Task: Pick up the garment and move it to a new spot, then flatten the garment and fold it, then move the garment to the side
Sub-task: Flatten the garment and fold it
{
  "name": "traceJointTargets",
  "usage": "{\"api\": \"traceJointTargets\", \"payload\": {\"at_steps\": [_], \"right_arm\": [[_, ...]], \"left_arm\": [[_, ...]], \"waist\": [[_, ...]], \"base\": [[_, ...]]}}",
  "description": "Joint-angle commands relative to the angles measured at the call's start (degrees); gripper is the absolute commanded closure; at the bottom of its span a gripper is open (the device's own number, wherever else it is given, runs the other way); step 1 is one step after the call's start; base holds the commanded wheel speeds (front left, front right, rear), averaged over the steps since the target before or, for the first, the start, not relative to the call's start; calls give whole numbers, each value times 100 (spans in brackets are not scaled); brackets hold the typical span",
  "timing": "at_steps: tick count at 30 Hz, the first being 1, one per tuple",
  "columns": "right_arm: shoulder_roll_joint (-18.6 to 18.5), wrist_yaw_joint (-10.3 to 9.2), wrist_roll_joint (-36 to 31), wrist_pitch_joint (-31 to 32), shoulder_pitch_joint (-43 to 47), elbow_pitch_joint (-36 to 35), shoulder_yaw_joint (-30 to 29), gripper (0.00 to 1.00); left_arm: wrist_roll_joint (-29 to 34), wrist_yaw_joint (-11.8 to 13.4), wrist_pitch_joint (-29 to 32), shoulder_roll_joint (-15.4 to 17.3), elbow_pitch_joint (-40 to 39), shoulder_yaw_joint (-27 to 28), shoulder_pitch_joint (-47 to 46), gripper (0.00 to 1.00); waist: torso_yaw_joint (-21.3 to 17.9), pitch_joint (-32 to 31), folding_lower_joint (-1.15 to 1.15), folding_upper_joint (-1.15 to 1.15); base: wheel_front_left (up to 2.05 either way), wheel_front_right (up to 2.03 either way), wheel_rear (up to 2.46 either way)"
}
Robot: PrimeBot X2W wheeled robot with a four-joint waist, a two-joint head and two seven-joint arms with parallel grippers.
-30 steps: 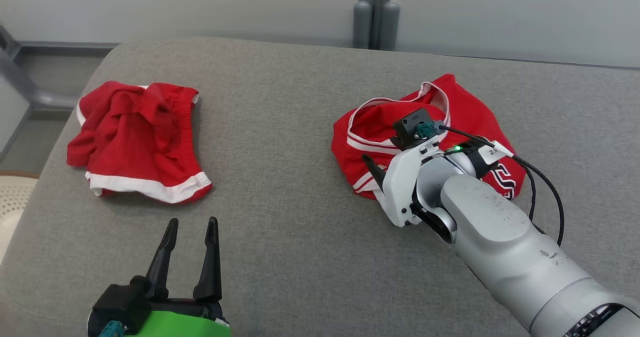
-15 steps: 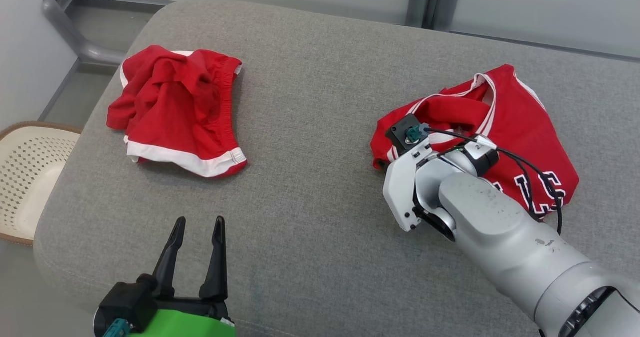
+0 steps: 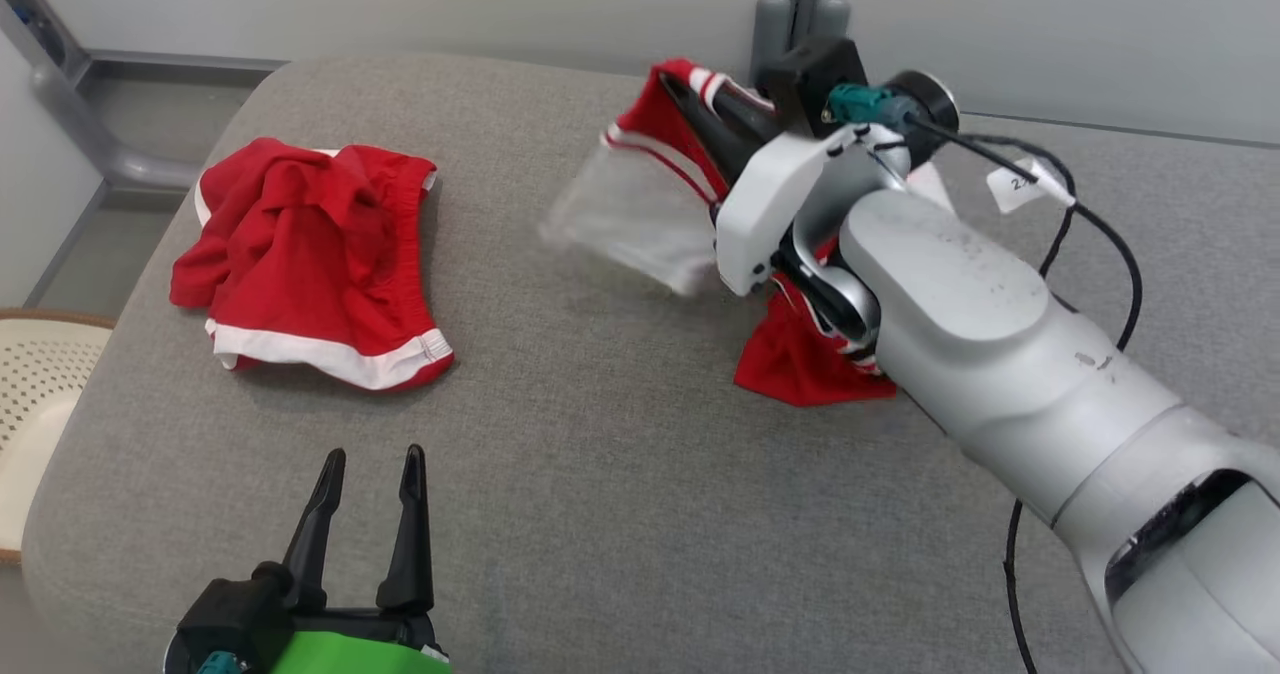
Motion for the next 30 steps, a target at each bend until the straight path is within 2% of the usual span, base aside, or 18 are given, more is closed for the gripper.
{"api": "traceJointTargets", "payload": {"at_steps": [1, 4, 7, 10, 14, 17, 22, 30], "right_arm": [[-68, -9, 62, -158, -224, -182, -91, 100], [-214, -9, 44, -346, -459, -606, -444, 100], [-399, -8, -42, -386, -474, -1115, -1054, 100], [-660, -9, -265, -388, 0, -1424, -1544, 100], [-1027, -9, -447, -281, 641, -1176, -1870, 100], [-1268, -9, -638, -24, 1266, -653, -2160, 100], [-1370, -7, -608, 273, 2118, -56, -2535, 100], [-1567, -8, -276, 725, 3038, 121, -2734, 100]], "left_arm": [[28, -11, -3, 13, -22, 28, 100, 0], [43, -11, -2, 13, -38, 86, 152, 0], [38, -11, -3, 13, -52, 111, 207, 0], [29, -12, -2, 13, -52, 100, 231, 0], [27, -12, -3, 13, -48, 99, 266, 0], [41, -12, -2, 13, -58, 104, 275, 0], [74, -12, -3, 14, -58, 106, 226, 0], [100, -12, -3, 13, -47, 116, 185, 0]], "waist": [[-214, -198, 0, 0], [-348, -285, 0, 0], [-464, -336, 0, 0], [-571, -379, 0, 0], [-699, -413, 0, 0], [-784, -414, 0, 0], [-903, -390, 0, 0], [-1085, -369, 0, 0]], "base": [[0, 0, 0], [0, 0, 0], [0, 0, 0], [0, 0, 0], [0, 0, 0], [0, 0, 0], [0, 0, 0], [0, 0, 0]]}}
